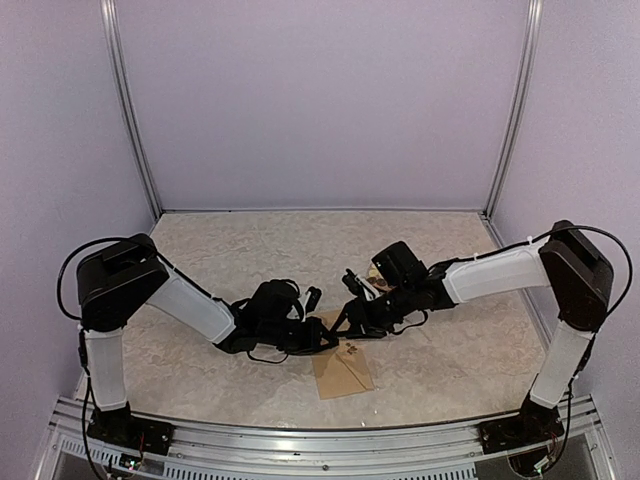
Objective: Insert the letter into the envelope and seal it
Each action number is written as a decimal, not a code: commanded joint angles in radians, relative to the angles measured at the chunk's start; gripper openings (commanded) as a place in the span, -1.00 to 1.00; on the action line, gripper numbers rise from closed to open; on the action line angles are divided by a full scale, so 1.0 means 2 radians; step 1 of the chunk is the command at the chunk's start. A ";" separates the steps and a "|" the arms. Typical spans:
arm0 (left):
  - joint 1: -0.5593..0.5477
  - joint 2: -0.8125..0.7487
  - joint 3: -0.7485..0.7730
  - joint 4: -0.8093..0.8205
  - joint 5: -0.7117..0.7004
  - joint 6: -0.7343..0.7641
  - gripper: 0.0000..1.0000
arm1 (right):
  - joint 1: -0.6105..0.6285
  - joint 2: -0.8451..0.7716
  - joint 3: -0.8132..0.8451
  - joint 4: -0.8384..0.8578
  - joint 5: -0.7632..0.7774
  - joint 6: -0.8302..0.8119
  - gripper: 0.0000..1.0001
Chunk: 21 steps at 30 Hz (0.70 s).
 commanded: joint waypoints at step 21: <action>0.007 -0.079 0.053 -0.103 -0.036 0.045 -0.67 | -0.194 0.090 0.159 -0.056 0.070 -0.198 0.23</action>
